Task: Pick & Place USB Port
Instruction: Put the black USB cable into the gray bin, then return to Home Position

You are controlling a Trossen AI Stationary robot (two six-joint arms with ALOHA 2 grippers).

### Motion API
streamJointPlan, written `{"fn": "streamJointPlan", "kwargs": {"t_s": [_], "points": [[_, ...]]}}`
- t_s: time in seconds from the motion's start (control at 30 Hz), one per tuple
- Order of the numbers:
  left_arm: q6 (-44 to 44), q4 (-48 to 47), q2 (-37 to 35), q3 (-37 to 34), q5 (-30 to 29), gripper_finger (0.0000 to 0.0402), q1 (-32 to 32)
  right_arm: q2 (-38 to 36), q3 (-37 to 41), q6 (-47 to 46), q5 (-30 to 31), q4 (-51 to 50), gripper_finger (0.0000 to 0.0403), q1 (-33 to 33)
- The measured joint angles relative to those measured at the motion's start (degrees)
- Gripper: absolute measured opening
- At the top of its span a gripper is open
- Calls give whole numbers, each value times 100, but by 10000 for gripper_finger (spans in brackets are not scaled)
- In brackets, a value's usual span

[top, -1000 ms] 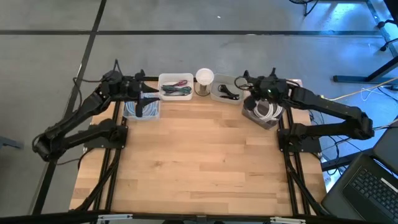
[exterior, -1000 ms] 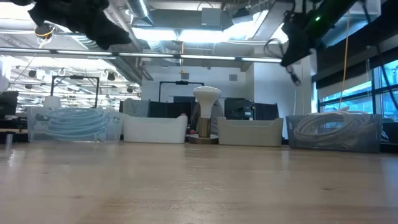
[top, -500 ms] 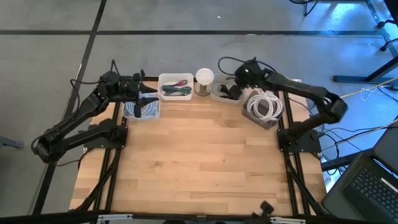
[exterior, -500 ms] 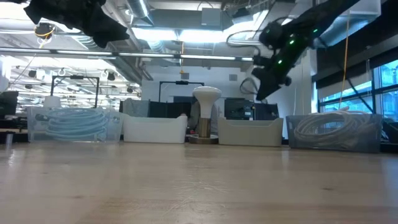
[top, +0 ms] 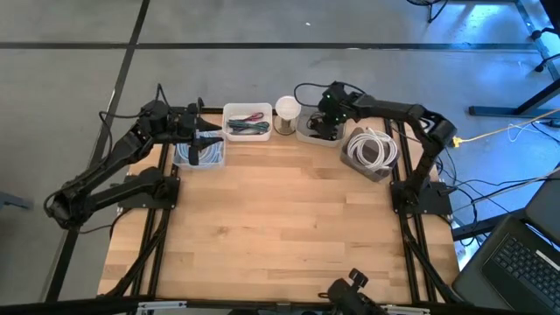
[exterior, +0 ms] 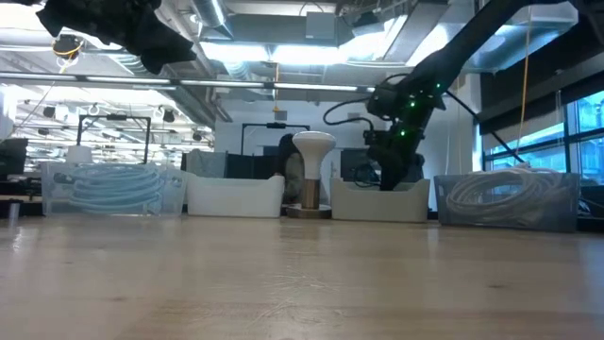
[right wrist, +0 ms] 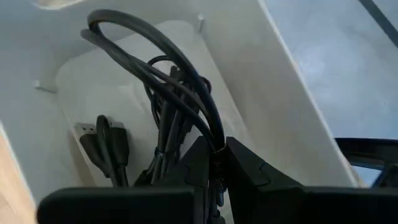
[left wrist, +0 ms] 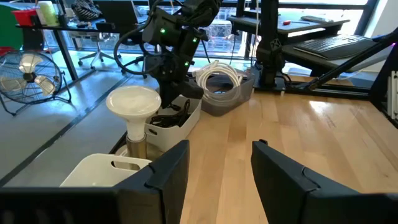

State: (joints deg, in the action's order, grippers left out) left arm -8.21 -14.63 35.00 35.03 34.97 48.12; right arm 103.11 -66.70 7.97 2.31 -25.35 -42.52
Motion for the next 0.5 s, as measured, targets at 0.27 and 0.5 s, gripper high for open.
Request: {"fn": "streamJointPlan", "kwargs": {"t_s": [0.27,0.5], "points": [[0,0,0,0,-1,165,0,26,-4,-111,0,45,133,0],[0,-2,0,0,-3,163,0,-28,-7,-173,0,27,216,0]]}}
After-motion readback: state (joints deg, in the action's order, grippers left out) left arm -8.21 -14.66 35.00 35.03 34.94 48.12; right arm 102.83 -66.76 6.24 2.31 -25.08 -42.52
